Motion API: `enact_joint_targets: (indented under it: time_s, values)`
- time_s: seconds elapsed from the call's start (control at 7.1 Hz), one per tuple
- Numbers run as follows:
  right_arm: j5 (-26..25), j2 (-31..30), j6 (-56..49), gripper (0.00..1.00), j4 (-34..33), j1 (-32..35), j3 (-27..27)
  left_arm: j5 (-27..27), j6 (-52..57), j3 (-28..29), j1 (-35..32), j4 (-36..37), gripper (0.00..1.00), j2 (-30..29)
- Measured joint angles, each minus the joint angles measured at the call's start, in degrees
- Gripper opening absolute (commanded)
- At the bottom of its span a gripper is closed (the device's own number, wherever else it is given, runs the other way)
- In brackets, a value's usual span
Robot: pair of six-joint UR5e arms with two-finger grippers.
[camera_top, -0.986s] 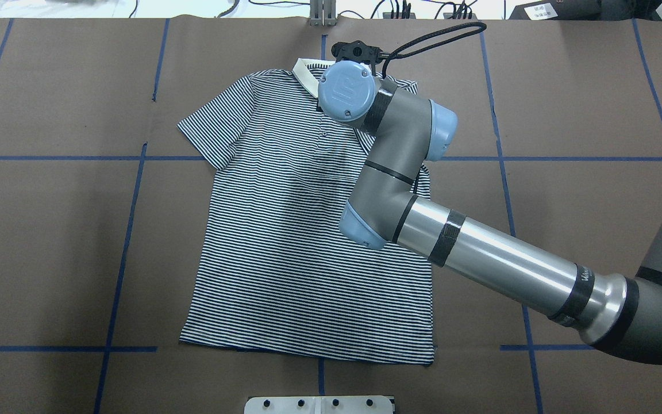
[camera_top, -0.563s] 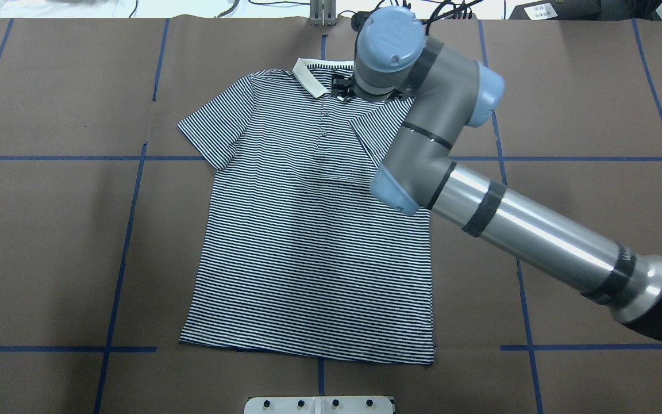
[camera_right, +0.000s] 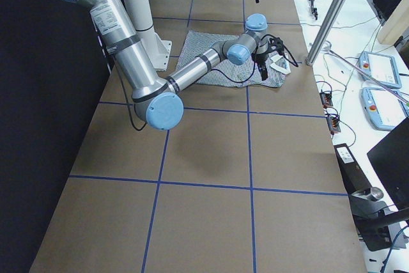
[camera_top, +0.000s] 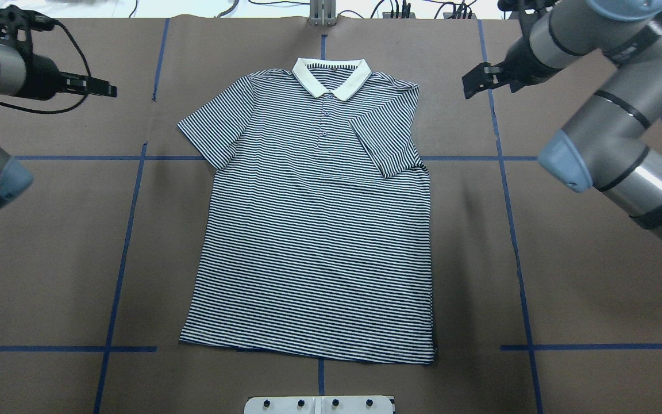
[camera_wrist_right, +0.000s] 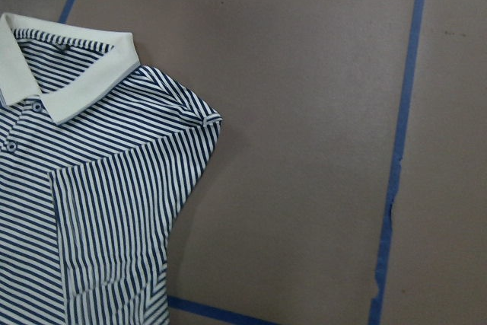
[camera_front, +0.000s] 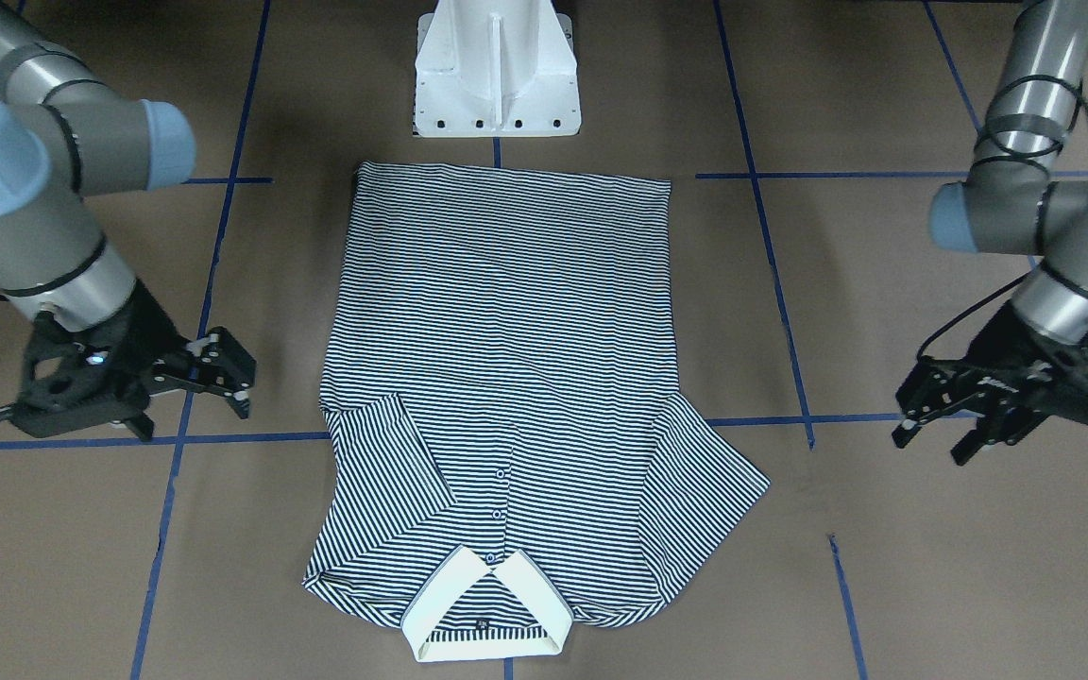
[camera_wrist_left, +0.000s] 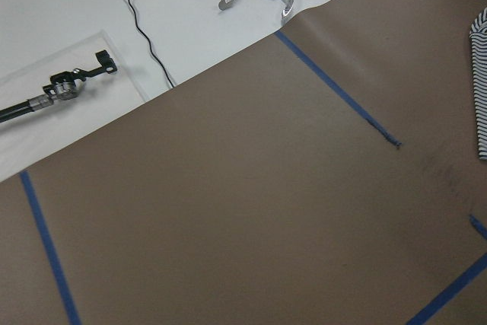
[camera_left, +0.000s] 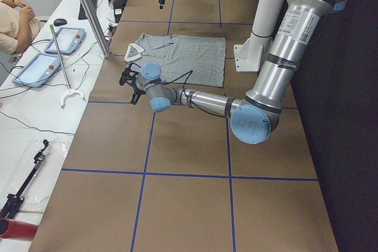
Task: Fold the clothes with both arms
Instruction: 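Release the sleeve and lift the right gripper away, then move the left gripper toward the sleeve nearest it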
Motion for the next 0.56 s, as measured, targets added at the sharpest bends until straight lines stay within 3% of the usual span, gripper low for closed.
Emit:
enact_joint_targets:
  time_s: [0.28,0.56]
  values:
    - [1.1,-2.3,-1.9,1.00,0.1,1.1,1.8,8.1,-9.4,3.0,7.7,0.3,0.64,-4.5]
    - [1.1,-2.5,-2.0,1.00,0.1,1.1,2.0,11.0,-11.2,7.1,10.2,0.3,0.59,-7.6]
